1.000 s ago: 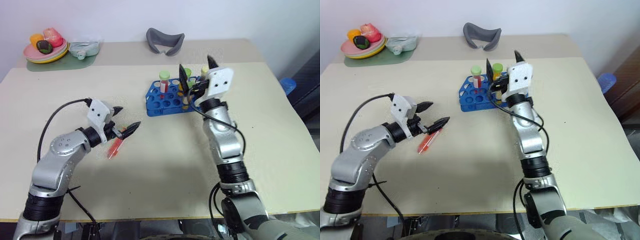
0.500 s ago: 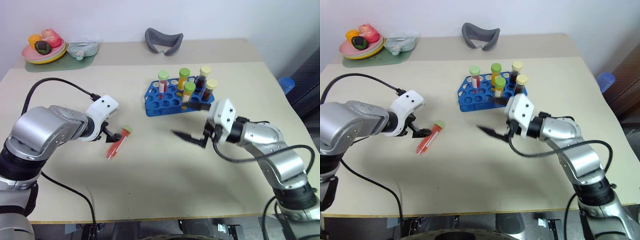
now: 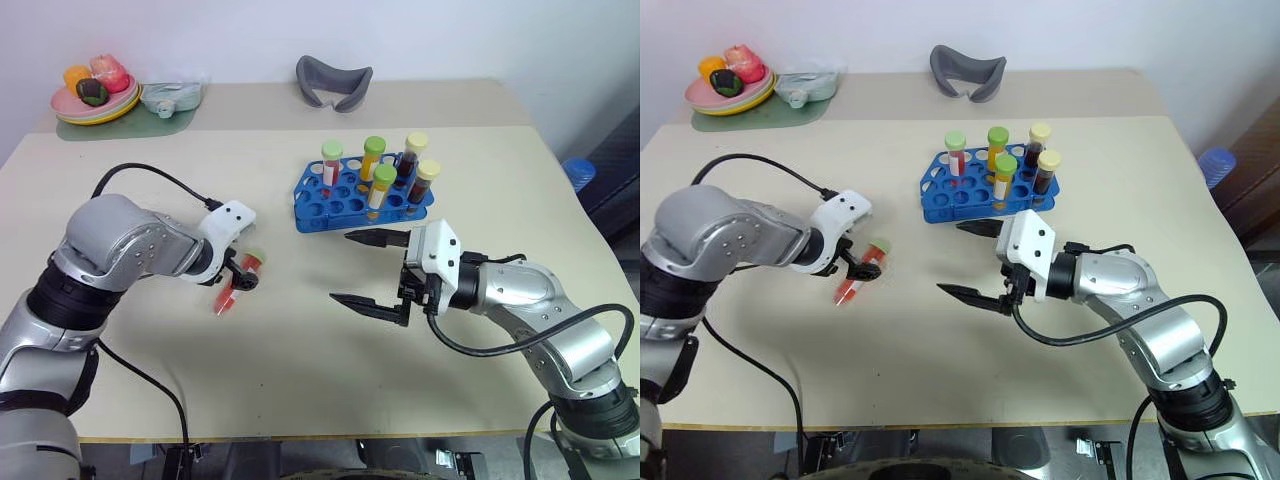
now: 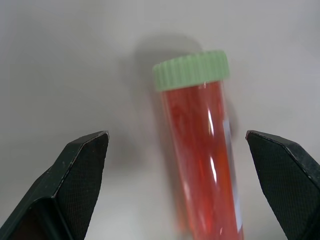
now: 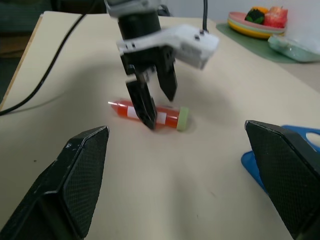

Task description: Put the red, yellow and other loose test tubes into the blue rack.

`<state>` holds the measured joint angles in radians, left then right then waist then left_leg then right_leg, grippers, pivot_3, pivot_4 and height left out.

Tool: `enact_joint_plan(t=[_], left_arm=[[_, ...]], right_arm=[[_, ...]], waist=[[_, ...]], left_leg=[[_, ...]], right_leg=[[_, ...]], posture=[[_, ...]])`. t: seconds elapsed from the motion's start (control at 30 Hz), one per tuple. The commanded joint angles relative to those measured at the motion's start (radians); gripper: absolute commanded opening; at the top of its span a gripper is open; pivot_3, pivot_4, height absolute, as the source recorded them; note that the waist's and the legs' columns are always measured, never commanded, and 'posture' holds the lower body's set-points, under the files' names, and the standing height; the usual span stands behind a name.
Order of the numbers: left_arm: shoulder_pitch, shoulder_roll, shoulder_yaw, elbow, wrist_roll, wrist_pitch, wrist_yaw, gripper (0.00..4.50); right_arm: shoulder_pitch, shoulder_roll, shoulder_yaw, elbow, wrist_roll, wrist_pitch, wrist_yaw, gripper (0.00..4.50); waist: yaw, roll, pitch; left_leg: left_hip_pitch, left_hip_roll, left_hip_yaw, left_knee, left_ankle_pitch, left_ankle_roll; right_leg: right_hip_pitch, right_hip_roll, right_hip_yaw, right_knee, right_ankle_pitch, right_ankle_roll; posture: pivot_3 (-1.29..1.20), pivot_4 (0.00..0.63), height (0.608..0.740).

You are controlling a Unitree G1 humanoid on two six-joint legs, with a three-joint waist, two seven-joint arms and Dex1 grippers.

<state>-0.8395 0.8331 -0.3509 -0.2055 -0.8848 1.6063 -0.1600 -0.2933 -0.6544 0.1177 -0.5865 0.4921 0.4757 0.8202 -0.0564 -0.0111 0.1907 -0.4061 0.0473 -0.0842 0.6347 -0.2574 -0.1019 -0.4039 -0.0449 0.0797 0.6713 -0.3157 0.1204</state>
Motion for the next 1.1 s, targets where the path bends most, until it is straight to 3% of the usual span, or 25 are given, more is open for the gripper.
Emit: enact_joint_plan(t=[0.03,0.13,0.33,0.63,0.77,0.97,1.03,1.1], left_arm=[[-0.020,0.001,-0.008,0.009,-0.056,0.008,0.066,4.50],[-0.020,0.004,-0.019,0.009,-0.110,0.008,0.108,4.50],[-0.023,0.015,-0.016,0.027,-0.178,0.008,0.191,1.81],[-0.031,0.010,-0.010,0.047,-0.228,0.008,0.265,1.81],[-0.034,0.009,-0.009,0.047,-0.238,0.008,0.285,0.82],[-0.042,-0.015,0.077,0.033,-0.205,0.008,0.306,0.81],[-0.043,-0.039,0.127,-0.030,-0.148,-0.025,0.289,0.81],[-0.016,-0.070,0.189,-0.129,-0.069,-0.245,0.218,0.81]], right_arm=[[-0.001,0.012,0.009,-0.037,-0.004,-0.004,-0.010,4.44],[-0.001,0.018,0.019,-0.039,-0.009,-0.006,-0.014,4.44],[-0.001,0.021,0.035,-0.046,-0.009,-0.006,-0.017,4.50],[-0.008,0.027,0.038,-0.043,-0.013,-0.006,-0.023,4.50],[-0.010,0.027,0.036,-0.043,-0.013,-0.006,-0.024,4.50],[0.002,0.017,0.027,-0.040,-0.014,0.001,-0.027,4.50],[0.016,0.011,0.015,-0.039,-0.015,0.004,-0.033,4.50],[0.062,0.006,-0.028,-0.029,-0.008,0.021,-0.061,4.50]], waist=[[0.000,0.000,0.000],[0.001,0.000,0.000],[0.002,0.000,0.000],[0.002,0.000,0.000],[0.002,0.000,0.000],[0.002,0.000,0.000],[0.007,0.000,0.000],[0.012,0.000,0.000]], left_leg=[[0.000,0.000,0.000,0.000,0.000,0.000],[0.000,0.000,0.000,0.000,0.000,0.000],[0.000,0.000,0.000,0.000,0.000,0.000],[0.000,0.000,0.000,0.001,0.000,0.000],[0.000,0.000,0.000,0.001,0.001,-0.002],[0.000,0.000,0.000,0.001,0.001,-0.001],[0.000,0.000,0.000,0.002,0.001,-0.001],[-0.001,0.000,0.000,0.003,0.001,-0.002]], right_leg=[[0.000,0.000,0.000,0.000,0.000,0.000],[0.000,0.000,0.000,0.000,0.000,0.000],[0.000,0.000,0.000,0.000,0.000,0.000],[0.000,0.000,0.000,0.001,0.000,0.000],[0.000,0.000,0.000,0.001,0.000,0.000],[0.000,0.000,0.000,0.001,0.000,0.000],[0.000,0.000,0.000,0.001,0.000,0.000],[0.000,0.000,0.000,0.001,0.000,0.000]], posture=[[0.00,0.150,0.740],[0.00,0.150,0.740],[0.00,0.150,0.740],[0.00,0.150,0.740],[0.00,0.150,0.740],[0.00,0.150,0.740],[0.00,0.150,0.740],[0.00,0.150,0.740]])
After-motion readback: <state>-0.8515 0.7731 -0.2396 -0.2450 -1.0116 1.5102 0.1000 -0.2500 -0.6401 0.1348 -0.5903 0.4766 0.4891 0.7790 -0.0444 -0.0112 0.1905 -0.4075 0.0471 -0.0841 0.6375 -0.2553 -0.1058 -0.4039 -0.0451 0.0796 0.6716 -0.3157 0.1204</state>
